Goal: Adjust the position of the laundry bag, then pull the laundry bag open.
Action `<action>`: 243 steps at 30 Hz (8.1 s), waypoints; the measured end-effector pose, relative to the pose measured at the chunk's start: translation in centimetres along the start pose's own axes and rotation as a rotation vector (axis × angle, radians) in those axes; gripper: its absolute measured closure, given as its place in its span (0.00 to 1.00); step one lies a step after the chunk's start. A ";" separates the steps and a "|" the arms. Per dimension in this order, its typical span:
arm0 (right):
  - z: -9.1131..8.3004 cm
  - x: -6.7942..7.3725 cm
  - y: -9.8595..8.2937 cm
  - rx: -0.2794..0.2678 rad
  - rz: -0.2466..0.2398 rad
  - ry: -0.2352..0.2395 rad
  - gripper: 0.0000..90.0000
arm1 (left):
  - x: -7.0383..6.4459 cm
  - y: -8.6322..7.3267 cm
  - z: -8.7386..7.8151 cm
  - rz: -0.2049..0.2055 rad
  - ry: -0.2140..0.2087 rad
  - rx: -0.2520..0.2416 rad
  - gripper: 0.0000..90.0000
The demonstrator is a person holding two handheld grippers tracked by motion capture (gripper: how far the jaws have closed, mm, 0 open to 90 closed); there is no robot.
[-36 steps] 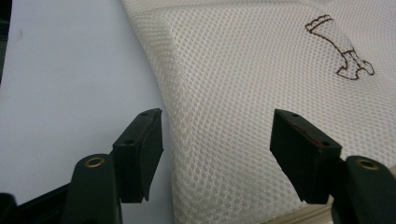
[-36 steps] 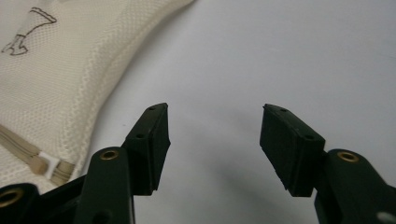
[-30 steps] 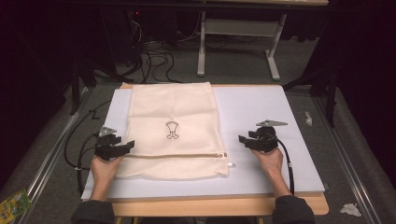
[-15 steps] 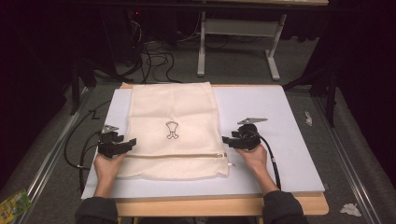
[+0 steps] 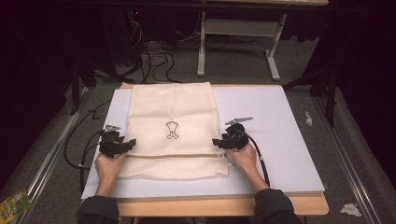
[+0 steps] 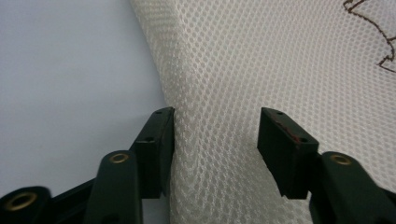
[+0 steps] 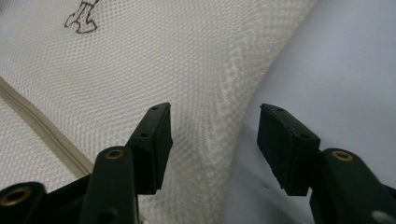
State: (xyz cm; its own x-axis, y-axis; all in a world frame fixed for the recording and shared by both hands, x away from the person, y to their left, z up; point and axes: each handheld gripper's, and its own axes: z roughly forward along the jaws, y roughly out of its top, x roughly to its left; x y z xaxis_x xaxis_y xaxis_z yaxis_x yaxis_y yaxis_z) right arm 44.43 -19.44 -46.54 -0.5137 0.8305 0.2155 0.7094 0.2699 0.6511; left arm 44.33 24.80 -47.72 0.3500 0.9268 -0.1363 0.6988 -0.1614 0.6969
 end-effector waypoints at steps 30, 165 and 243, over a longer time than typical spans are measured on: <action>-2.1 -1.0 0.6 -0.029 -0.067 -0.054 0.98 | -2.8 2.3 0.3 0.037 -0.064 -0.069 0.97; -9.1 -5.7 -4.8 -0.045 -0.046 -0.106 0.98 | -13.9 -0.7 3.0 0.292 -0.178 -0.087 0.56; -11.2 -3.7 -1.6 -0.094 -0.081 -0.056 0.98 | -28.5 3.8 5.6 0.463 -0.496 -0.099 0.74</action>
State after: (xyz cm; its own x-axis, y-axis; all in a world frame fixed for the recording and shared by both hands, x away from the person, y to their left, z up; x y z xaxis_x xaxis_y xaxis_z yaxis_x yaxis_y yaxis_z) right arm 39.77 -28.37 -40.25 -0.5377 0.8345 0.1205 0.6170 0.2921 0.7307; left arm 40.48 -4.14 -45.11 0.8598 0.5008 -0.0992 0.3565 -0.4498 0.8189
